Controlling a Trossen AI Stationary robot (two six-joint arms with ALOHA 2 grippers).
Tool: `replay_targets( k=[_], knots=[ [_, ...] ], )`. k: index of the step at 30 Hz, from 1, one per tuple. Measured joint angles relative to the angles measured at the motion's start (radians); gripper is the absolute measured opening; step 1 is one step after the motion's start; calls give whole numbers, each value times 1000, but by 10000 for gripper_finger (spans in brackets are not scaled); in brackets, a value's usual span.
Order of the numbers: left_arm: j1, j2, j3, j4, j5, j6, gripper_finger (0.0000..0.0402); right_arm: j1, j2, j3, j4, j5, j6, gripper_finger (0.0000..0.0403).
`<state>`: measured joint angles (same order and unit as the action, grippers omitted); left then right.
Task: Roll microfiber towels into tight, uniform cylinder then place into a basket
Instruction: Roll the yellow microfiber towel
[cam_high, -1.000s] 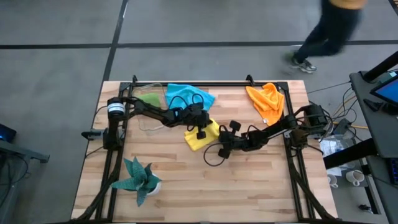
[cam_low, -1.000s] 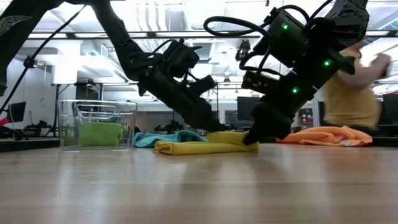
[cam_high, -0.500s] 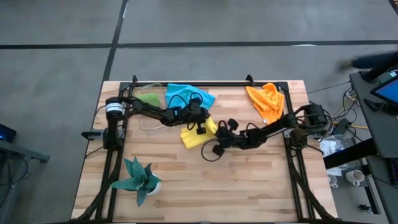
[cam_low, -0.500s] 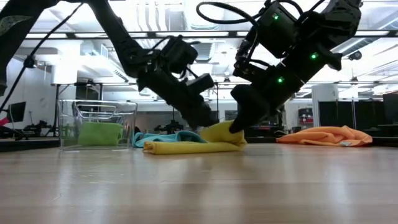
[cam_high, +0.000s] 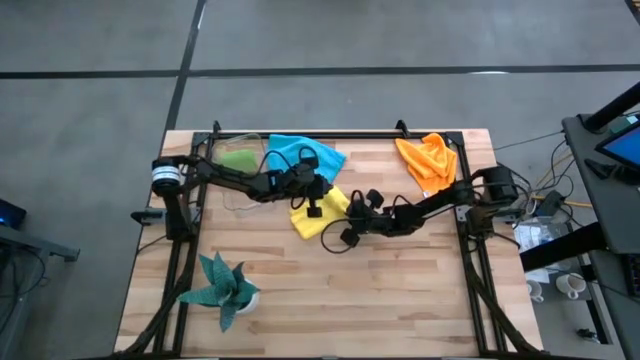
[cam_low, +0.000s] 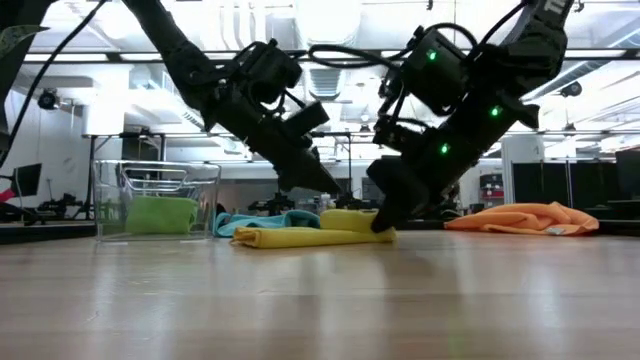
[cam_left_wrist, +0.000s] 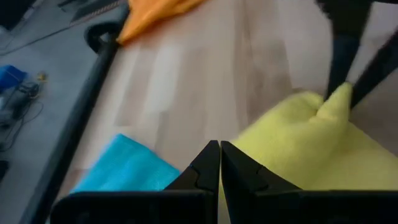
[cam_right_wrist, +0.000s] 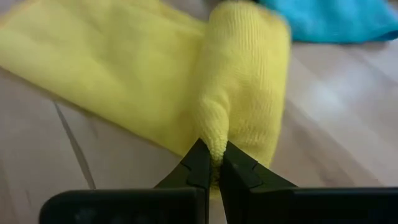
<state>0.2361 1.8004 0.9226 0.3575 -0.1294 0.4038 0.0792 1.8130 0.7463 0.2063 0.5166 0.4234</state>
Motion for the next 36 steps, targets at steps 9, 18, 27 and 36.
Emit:
replay_targets(
  k=[9, 18, 27, 36],
  knots=[
    [-3, 27, -1, 52, 41, -4, 0, 0, 47, 23, 41, 2, -27, 13],
    [-10, 60, -68, 131, 104, -106, 0, -3, 46, 23, 41, 3, -23, 13],
    [-9, 166, -76, 215, 63, -132, 0, -3, 46, 23, 41, 4, -23, 13],
    [-9, 268, -83, 368, 7, -155, 0, 20, -21, 25, -6, 7, -51, 13]
  ],
)
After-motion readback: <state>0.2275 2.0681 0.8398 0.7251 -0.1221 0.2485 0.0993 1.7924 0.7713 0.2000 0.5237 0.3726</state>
